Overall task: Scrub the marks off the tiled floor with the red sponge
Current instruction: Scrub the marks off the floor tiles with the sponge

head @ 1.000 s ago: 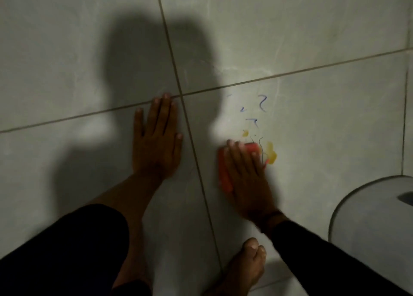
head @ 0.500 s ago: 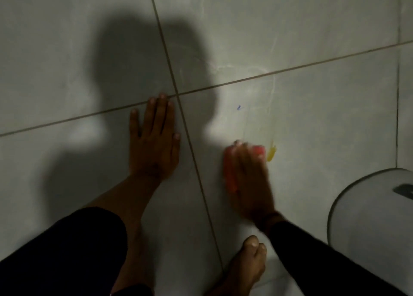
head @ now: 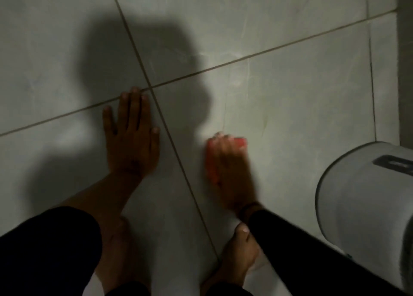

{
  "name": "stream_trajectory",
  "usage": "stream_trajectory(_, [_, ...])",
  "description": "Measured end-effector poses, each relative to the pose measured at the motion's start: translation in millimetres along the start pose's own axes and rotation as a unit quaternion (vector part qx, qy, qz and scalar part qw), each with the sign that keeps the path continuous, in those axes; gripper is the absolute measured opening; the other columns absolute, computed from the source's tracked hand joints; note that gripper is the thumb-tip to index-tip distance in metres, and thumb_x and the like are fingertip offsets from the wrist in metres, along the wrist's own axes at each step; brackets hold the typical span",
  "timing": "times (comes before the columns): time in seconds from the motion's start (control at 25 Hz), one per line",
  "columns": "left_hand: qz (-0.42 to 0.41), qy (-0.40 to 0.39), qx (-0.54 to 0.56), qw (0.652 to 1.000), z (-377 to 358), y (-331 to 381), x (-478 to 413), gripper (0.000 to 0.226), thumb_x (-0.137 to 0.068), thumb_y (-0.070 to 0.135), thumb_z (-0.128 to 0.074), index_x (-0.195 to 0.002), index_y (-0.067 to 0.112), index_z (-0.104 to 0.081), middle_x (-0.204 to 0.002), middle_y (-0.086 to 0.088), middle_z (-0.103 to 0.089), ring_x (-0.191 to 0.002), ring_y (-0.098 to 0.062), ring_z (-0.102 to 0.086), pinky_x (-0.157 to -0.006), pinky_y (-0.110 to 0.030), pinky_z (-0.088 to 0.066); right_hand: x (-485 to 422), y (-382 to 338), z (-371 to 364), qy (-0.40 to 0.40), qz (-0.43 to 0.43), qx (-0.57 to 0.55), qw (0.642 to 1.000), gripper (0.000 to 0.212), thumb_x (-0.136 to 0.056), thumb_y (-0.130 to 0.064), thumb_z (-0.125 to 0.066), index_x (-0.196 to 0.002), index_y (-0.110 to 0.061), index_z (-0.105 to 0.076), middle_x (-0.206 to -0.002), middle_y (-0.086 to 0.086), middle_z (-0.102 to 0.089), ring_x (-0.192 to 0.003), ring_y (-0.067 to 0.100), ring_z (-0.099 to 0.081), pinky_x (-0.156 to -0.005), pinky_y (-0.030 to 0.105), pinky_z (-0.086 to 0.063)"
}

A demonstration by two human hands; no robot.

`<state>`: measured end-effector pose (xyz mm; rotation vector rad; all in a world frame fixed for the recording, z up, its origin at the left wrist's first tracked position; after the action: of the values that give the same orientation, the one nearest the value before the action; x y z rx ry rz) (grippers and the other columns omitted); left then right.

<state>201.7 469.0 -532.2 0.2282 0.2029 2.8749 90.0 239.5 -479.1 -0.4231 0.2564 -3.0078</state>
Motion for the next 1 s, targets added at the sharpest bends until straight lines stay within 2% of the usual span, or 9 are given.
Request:
stream_trajectory(0.16, [-0.004,0.003,0.0,1.0,-1,0,-1,0.077,-0.104,0.04,-0.034,-0.172,0.012,-0.01,-0.182,-0.01,-0.008,-0.169,-0.031,-0.007,-0.132,-0.061,-0.004,-76,99,27,0.086,-0.298,-0.048,0.949,0.072,-0.109,-0.032,-0.048,-0.168,0.002,-0.026,-0.177,0.026,-0.024,-0.166,0.047,-0.019,-0.134,0.068,-0.015])
stream_trajectory(0.28, [-0.004,0.0,0.012,1.0,-1,1,-1,0.077,-0.104,0.039,-0.034,-0.172,0.012,-0.011,-0.182,-0.011,-0.008,-0.169,-0.031,-0.008,-0.132,-0.063,-0.006,-62,29,-1,0.104,-0.231,0.013,0.967,0.07,-0.107,-0.032,-0.044,-0.168,0.001,-0.029,-0.175,0.027,-0.028,-0.164,0.048,-0.023,-0.132,0.07,-0.019])
stream_trajectory(0.36, [-0.001,-0.001,0.011,1.0,0,-1,0,0.077,-0.104,0.039,-0.034,-0.172,0.013,-0.01,-0.182,-0.011,-0.008,-0.169,-0.031,-0.008,-0.132,-0.063,-0.007,9,-35,-25,0.04,-0.153,-0.02,0.987,0.071,-0.105,-0.032,-0.043,-0.169,-0.006,-0.026,-0.176,0.023,-0.03,-0.165,0.043,-0.026,-0.131,0.066,-0.022])
stream_trajectory(0.44, [-0.005,0.002,0.007,1.0,0,-1,0,0.076,-0.105,0.04,-0.033,-0.172,0.012,-0.011,-0.182,-0.01,-0.007,-0.169,-0.031,-0.008,-0.132,-0.063,-0.007,59,-36,-25,-0.017,-0.14,-0.038,0.989,0.069,-0.102,-0.032,-0.043,-0.166,-0.007,-0.03,-0.169,0.024,-0.04,-0.158,0.045,-0.038,-0.126,0.065,-0.029])
stream_trajectory(0.52, [-0.004,0.003,0.011,1.0,-1,-1,-1,0.076,-0.105,0.04,-0.032,-0.172,0.013,-0.011,-0.182,-0.009,-0.006,-0.169,-0.031,-0.008,-0.132,-0.063,-0.007,45,20,-13,0.0,-0.208,0.01,0.978,0.058,-0.106,-0.027,-0.032,-0.156,0.0,-0.042,-0.156,0.031,-0.05,-0.144,0.053,-0.051,-0.12,0.068,-0.035])
stream_trajectory(0.64, [-0.003,0.012,0.008,1.0,-3,0,0,0.077,-0.104,0.041,-0.032,-0.173,0.015,-0.009,-0.182,-0.008,-0.006,-0.169,-0.03,-0.008,-0.133,-0.061,-0.006,-63,102,29,0.086,-0.344,-0.048,0.934,0.071,-0.108,-0.036,-0.041,-0.165,0.006,-0.033,-0.173,0.03,-0.031,-0.162,0.05,-0.027,-0.133,0.068,-0.018])
stream_trajectory(0.8, [-0.001,0.01,0.005,1.0,-5,-1,-3,0.078,-0.103,0.04,-0.034,-0.173,0.015,-0.009,-0.182,-0.008,-0.006,-0.169,-0.03,-0.008,-0.132,-0.061,-0.006,-152,44,21,0.128,-0.139,-0.033,0.981,0.072,-0.105,-0.037,-0.045,-0.167,-0.003,-0.034,-0.177,0.02,-0.031,-0.166,0.043,-0.022,-0.136,0.064,-0.013])
stream_trajectory(0.92, [0.005,0.005,0.006,1.0,-1,-2,-2,0.078,-0.103,0.039,-0.035,-0.173,0.014,-0.011,-0.182,-0.009,-0.008,-0.169,-0.031,-0.01,-0.132,-0.062,-0.008,-58,-24,-6,0.041,0.0,-0.054,0.998,0.063,-0.109,-0.033,-0.042,-0.167,-0.011,-0.036,-0.175,0.014,-0.035,-0.165,0.038,-0.027,-0.133,0.063,-0.021])
stream_trajectory(1.0, [0.003,0.002,0.004,1.0,-2,0,-2,0.078,-0.103,0.039,-0.036,-0.173,0.012,-0.013,-0.182,-0.009,-0.009,-0.169,-0.031,-0.011,-0.132,-0.063,-0.008,-8,-2,-8,-0.007,-0.019,-0.013,1.0,0.051,-0.106,-0.028,-0.041,-0.153,-0.011,-0.051,-0.157,0.018,-0.049,-0.149,0.048,-0.046,-0.122,0.062,-0.035])
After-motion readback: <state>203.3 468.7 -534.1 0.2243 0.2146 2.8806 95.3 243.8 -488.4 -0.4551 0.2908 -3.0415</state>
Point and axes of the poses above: each hand's wrist, its own x-axis away from the middle knuckle, its own z-axis out of the back of the hand, y = z × x, the point moved 1 cm from there along -x, towards the middle knuckle
